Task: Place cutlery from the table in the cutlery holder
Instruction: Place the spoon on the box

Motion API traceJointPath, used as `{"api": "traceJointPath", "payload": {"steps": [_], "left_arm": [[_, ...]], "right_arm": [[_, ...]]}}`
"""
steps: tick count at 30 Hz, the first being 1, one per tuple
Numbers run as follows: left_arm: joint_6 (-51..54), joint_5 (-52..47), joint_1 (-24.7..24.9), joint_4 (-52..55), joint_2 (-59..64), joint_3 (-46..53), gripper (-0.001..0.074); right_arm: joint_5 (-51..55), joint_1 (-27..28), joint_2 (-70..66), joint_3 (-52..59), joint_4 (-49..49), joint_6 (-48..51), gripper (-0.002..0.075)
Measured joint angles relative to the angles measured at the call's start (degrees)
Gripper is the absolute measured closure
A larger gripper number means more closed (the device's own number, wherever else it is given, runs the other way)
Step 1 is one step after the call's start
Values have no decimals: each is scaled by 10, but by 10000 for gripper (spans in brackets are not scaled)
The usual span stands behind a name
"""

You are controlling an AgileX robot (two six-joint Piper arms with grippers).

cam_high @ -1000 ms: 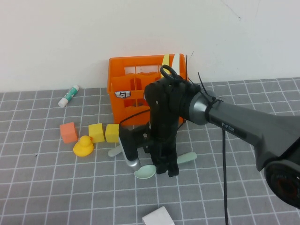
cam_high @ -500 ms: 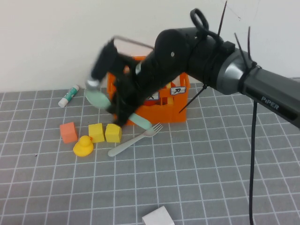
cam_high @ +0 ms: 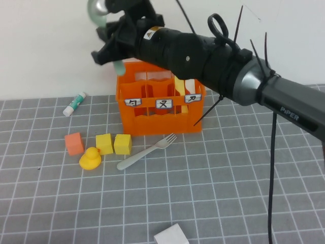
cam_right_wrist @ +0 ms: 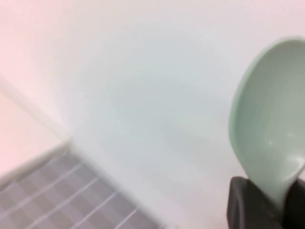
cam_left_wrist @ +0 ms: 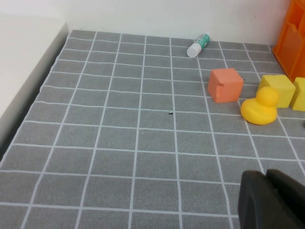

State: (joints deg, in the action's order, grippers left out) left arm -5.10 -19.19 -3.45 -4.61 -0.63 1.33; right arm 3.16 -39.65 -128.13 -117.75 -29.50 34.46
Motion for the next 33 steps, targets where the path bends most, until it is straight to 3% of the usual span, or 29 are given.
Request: {"api": "traceJointPath", "payload": {"steps": [5, 13, 19, 23, 27, 33], "left_arm": [[0, 0, 0, 0, 0, 0, 736], [0, 0, 0, 0, 0, 0, 736], [3, 0, 0, 0, 0, 0, 736], [3, 0, 0, 0, 0, 0, 736], [3, 0, 0, 0, 0, 0, 736], [3, 0, 0, 0, 0, 0, 736]], "right_arm": [[-70, 7, -31, 0, -1, -34, 590], [-76, 7, -86, 0, -2, -46, 587], [-56, 13, -92, 0, 3, -46, 419], [16, 16, -71, 1, 40, -46, 384], [154, 14, -17, 1, 138, -31, 386], [388, 12, 55, 1, 196, 106, 415]]}}
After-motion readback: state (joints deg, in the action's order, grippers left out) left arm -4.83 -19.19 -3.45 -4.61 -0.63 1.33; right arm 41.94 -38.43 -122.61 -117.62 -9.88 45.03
